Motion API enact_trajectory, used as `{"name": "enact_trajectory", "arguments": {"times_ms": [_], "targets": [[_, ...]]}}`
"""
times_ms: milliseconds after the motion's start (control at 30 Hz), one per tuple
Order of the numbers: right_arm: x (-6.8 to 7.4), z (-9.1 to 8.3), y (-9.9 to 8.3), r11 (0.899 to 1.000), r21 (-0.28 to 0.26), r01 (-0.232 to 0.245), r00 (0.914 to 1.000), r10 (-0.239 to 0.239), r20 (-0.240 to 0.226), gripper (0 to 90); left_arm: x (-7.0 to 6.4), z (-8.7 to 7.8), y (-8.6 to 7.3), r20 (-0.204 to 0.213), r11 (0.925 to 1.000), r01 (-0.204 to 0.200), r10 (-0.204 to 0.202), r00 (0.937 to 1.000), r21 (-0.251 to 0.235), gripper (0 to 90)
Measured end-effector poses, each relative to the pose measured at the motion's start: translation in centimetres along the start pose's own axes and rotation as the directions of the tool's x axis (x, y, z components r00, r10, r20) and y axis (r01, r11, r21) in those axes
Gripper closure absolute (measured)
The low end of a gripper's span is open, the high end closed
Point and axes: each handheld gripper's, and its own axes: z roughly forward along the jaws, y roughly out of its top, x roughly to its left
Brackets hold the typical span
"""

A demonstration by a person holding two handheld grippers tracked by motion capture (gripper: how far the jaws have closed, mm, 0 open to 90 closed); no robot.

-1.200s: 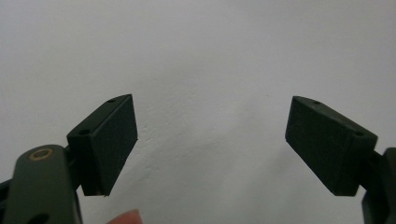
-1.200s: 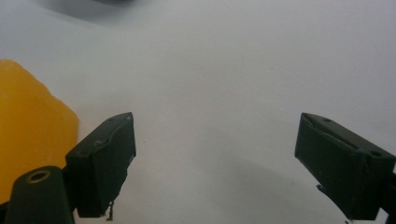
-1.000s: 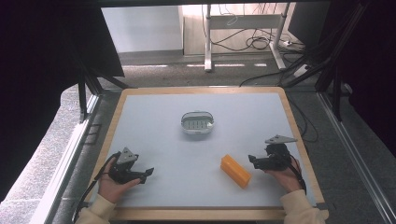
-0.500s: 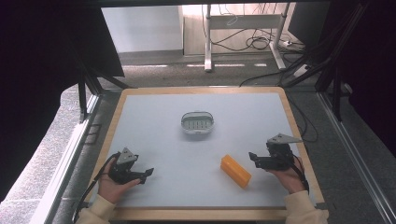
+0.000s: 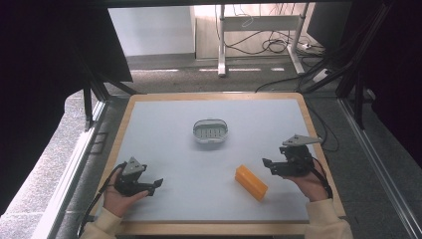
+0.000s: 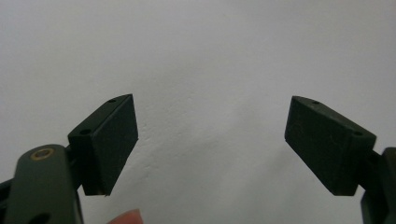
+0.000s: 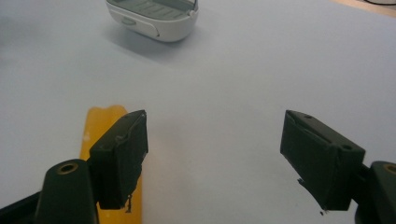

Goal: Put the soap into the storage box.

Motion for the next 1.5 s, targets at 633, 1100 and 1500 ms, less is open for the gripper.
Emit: {"name": "enact_trajectory", "arguments": {"times_ms": [633,1100,1500], "targets": [[1.7,0.6,0.2,0.991,0.101,0.087,0.996,-0.085,-0.029,25.6,-0.1,0.1,-0.1,0.0,1.0,-0.009,0.009,1.0,0.002,17.3],[3.2,0.2,0.9,0.98,0.146,0.132,0.9892,-0.121,-0.084,29.5,-0.2,0.0,0.0,0.007,1.0,-0.005,0.005,1.0,-0.001,17.3],[5.0,1.5,0.8,0.958,0.224,0.178,0.9807,-0.155,-0.12,32.4,-0.2,0.1,-0.1,0.009,1.0,-0.008,0.008,0.9999,0.002,17.4]]}}
